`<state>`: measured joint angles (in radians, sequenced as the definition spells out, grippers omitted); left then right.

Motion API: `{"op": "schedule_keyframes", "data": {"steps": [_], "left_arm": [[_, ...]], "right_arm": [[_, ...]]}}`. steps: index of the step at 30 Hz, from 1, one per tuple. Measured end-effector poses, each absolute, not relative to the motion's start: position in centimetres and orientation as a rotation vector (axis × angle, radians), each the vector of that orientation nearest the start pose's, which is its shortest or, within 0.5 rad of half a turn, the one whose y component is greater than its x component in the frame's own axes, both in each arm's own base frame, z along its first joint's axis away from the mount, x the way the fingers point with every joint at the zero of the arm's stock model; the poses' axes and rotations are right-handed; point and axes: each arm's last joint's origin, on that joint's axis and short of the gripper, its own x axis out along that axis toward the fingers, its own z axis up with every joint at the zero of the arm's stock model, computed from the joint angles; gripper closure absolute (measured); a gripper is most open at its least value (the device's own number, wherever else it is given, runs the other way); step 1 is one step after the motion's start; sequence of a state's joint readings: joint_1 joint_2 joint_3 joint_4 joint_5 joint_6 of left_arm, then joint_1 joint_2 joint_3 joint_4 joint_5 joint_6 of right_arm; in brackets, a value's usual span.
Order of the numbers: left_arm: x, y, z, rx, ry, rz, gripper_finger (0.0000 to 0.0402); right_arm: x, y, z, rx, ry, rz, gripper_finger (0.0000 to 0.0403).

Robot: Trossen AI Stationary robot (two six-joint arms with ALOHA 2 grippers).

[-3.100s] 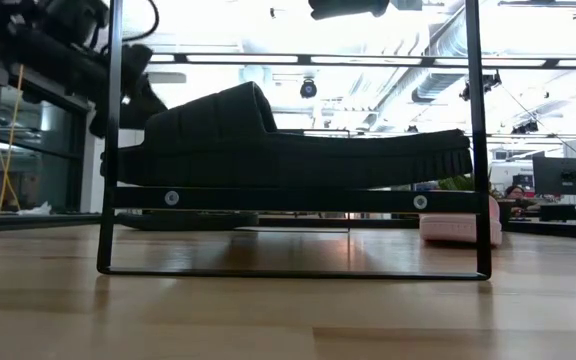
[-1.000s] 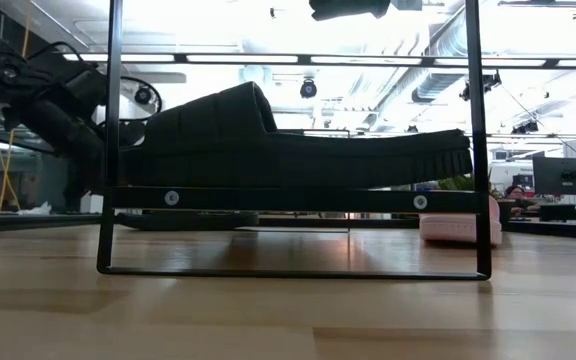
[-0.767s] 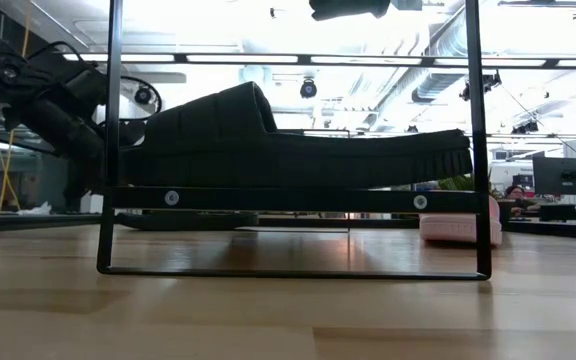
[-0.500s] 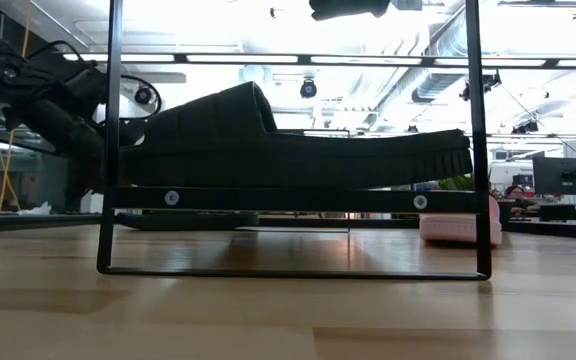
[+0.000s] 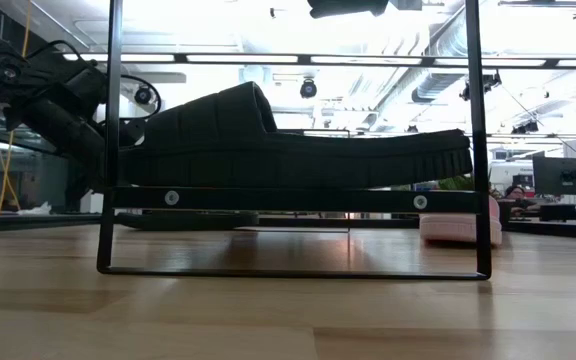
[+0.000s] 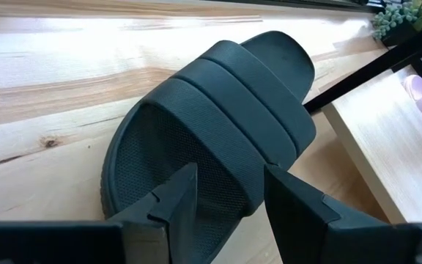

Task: Pick and place slides into the shelf
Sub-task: Put the black slipper on the shelf

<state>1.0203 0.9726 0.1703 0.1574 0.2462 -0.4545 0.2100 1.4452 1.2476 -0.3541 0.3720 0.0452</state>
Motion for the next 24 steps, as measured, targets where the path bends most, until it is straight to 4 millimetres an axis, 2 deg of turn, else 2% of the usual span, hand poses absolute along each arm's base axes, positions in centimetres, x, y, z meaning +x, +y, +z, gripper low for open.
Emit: {"op": "schedule_keyframes", "data": {"steps": [20,24], "left_arm": [[9.04,13.37,13.02,-0.809,0.357,0.864,0.0257],[9.13,13.14,13.27,-0.777,0.363,0.797,0.0257]], "right_arm": [[31.48,5.62,32.65,-0.123,0.527,-0.166,0.026],[31.48,5.62,32.65,-0.123,0.527,-0.166,0.026]]}}
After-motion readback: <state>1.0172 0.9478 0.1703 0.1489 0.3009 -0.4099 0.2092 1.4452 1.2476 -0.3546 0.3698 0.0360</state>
